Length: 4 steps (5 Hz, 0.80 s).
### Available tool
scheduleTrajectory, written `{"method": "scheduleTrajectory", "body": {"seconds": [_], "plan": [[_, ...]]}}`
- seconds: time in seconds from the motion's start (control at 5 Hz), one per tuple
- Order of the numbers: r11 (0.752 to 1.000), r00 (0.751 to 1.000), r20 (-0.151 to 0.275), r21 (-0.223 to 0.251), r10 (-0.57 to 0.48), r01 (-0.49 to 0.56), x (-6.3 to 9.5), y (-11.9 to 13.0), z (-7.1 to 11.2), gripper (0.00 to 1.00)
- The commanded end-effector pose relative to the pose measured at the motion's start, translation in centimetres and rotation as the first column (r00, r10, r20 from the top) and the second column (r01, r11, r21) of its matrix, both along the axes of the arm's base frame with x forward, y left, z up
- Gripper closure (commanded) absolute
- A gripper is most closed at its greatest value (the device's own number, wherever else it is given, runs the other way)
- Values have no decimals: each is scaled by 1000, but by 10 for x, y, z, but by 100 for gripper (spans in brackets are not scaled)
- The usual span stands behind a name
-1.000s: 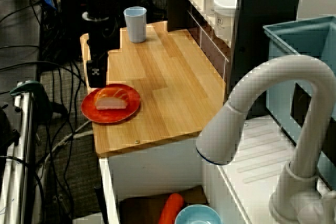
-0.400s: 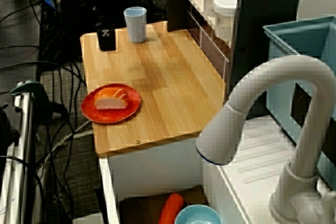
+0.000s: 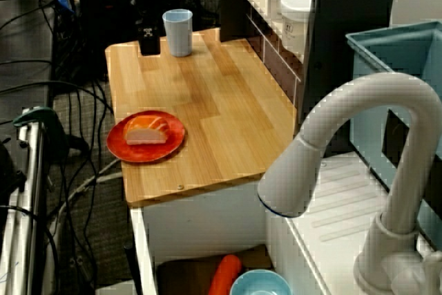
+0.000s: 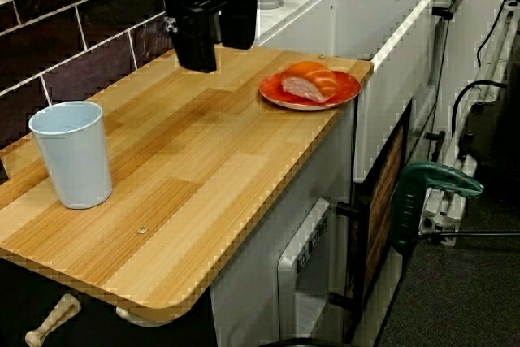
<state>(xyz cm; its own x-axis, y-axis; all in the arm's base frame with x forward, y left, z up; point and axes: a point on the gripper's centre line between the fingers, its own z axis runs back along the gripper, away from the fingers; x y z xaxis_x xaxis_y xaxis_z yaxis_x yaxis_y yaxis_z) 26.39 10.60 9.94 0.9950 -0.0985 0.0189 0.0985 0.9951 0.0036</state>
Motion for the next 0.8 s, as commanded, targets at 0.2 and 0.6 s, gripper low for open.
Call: {"method": "scheduleTrajectory", "body": {"seconds": [0.2,0.6], "plan": [[999,997,71,47,-6,2,15,29,18,0],[998,996,86,60,0,-5,18,41,22,0]]}}
